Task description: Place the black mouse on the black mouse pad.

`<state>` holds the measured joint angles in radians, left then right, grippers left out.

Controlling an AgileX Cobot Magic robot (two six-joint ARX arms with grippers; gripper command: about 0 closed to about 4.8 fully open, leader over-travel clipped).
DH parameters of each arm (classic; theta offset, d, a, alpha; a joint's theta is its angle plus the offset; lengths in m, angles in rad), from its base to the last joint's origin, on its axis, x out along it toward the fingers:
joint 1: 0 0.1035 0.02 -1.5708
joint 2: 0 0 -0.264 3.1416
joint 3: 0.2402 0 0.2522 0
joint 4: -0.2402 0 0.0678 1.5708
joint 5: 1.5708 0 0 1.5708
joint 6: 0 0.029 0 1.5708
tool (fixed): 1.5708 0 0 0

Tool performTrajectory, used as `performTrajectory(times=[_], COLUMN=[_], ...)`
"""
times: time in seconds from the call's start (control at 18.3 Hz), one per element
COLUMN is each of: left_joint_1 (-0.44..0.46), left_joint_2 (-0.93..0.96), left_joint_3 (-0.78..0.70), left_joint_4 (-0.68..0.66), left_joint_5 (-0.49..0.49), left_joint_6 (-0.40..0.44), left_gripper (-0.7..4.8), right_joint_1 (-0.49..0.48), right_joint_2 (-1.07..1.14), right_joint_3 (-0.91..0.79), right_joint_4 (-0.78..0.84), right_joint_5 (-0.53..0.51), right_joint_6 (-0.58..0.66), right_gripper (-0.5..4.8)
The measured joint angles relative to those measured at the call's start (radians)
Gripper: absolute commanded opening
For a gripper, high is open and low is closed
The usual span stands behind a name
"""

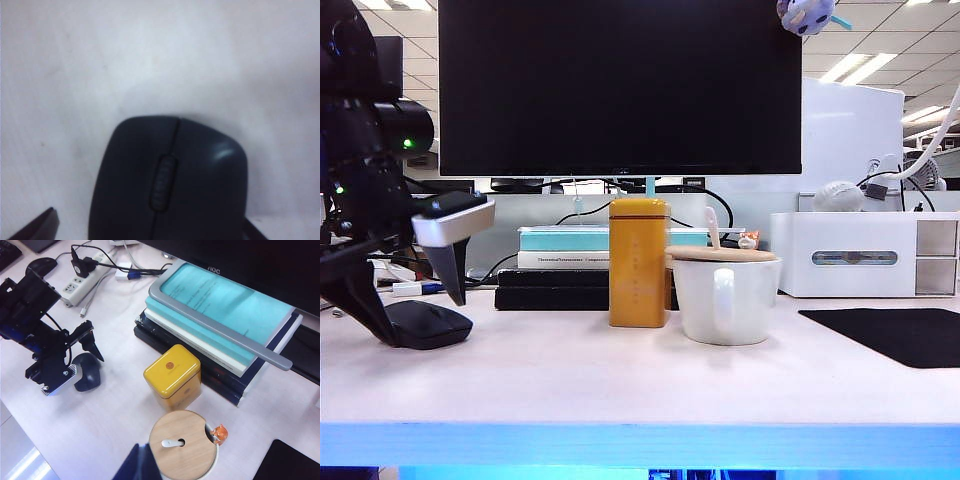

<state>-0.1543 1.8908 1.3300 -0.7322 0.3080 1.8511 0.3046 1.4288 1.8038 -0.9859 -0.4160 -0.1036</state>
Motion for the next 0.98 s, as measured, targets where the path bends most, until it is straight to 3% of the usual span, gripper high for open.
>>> performTrajectory(times=[0.16, 0.22, 0.27, 0.33, 0.38, 0.76, 0.98], left_joint_1=[0.000, 0.000, 0.000, 0.000, 0.000, 0.000, 0.001], left_joint_2=[0.010, 0.015, 0.015, 0.015, 0.017, 0.020, 0.020], left_joint_3=[0.004, 0.008, 0.008, 0.008, 0.007, 0.008, 0.008], left_joint_4=[0.010, 0.012, 0.014, 0.014, 0.013, 0.023, 0.037], left_joint_5=[0.002, 0.001, -0.002, -0.003, -0.006, 0.021, 0.061], left_joint_6=[0.000, 0.000, 0.000, 0.000, 0.003, -0.047, -0.209], left_gripper=[4.79, 4.56, 3.31, 1.45, 0.57, 0.58, 0.58], right_joint_1=[0.000, 0.000, 0.000, 0.000, 0.000, 0.000, 0.000], right_joint_2=[0.000, 0.000, 0.000, 0.000, 0.000, 0.000, 0.000], right_joint_3=[0.000, 0.000, 0.000, 0.000, 0.000, 0.000, 0.000], right_joint_4=[-0.003, -0.009, -0.009, -0.009, -0.009, -0.009, -0.008], right_joint_5=[0.000, 0.000, 0.000, 0.000, 0.000, 0.000, 0.000], right_joint_6=[0.000, 0.000, 0.000, 0.000, 0.000, 0.000, 0.000], right_gripper=[-0.06, -0.05, -0.05, -0.06, -0.05, -0.05, -0.05])
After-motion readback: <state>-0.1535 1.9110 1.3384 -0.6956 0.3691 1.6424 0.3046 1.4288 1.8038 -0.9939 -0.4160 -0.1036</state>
